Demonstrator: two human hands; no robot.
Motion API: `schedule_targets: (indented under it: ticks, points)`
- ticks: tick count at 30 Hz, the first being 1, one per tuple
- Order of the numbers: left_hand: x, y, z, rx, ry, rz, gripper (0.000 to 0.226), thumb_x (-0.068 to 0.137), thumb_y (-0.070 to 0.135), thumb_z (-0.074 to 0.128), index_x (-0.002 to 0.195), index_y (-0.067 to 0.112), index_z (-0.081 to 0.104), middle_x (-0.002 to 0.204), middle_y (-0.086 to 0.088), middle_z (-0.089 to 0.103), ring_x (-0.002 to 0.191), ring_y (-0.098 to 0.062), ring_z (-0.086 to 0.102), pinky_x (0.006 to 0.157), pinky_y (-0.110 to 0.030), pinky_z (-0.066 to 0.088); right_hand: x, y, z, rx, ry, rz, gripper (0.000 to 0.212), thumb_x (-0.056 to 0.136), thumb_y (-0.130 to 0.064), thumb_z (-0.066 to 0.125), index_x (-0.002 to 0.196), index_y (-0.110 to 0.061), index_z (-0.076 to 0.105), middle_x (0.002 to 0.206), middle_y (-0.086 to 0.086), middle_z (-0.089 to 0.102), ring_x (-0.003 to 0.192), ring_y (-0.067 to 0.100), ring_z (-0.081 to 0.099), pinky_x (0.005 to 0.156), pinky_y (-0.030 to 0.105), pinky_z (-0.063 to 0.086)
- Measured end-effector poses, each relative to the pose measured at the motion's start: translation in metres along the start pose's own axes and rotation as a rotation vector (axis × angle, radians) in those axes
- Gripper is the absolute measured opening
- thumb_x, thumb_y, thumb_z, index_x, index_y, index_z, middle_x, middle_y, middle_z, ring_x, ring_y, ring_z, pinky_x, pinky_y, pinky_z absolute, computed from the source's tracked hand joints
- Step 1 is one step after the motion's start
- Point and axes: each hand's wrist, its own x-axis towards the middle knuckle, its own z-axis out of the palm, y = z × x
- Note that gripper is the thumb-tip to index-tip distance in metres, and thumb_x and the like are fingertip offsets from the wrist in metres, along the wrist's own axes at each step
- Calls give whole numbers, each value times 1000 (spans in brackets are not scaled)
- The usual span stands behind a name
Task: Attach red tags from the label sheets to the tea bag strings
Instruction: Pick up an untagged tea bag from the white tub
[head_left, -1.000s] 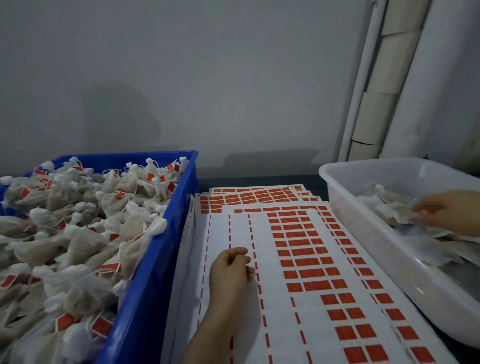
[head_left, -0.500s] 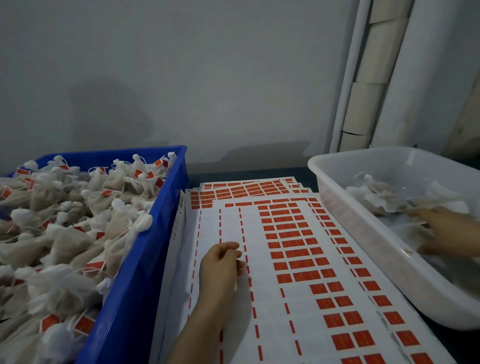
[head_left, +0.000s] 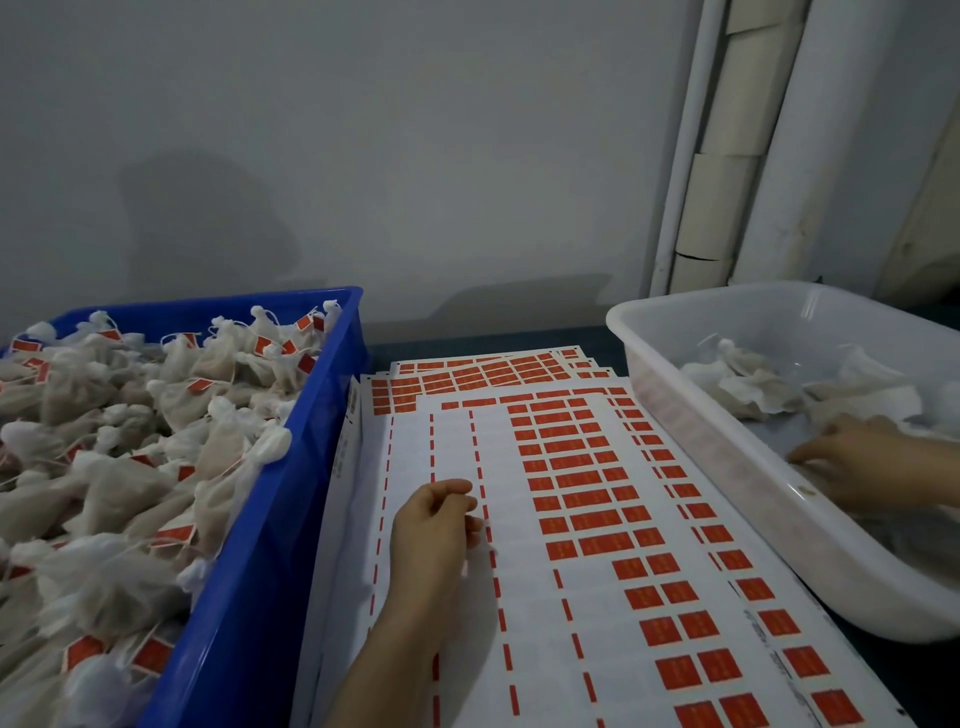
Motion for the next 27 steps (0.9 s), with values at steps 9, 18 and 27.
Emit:
schedule_targets:
  ticks: [9, 18, 27]
  points:
    - [0, 0, 0, 13, -4, 6, 14, 97, 19, 49, 101, 19, 62, 90, 6, 62, 79, -15, 60, 57, -13, 46, -18, -34, -20, 263, -4, -98, 23, 77, -40, 67, 92, -41, 50, 86, -11, 61, 77, 4, 59, 74, 24, 52]
    - [0, 1, 0, 23, -11, 9, 15, 97, 19, 48, 103, 19, 62, 91, 6, 62, 79, -15, 60, 58, -14, 46, -28, -37, -31, 491, 54, -75, 7, 84, -28, 63, 82, -22, 62, 77, -1, 65, 70, 12, 63, 67, 24, 52]
    - [0, 1, 0, 32, -15, 13, 16, 98, 19, 48, 103, 19, 62, 94, 4, 62, 79, -15, 60, 56, -12, 45, -30, -27, -40, 712, 240, 64, 21, 81, -6, 62, 87, -26, 64, 82, -4, 63, 74, 14, 61, 61, 24, 48]
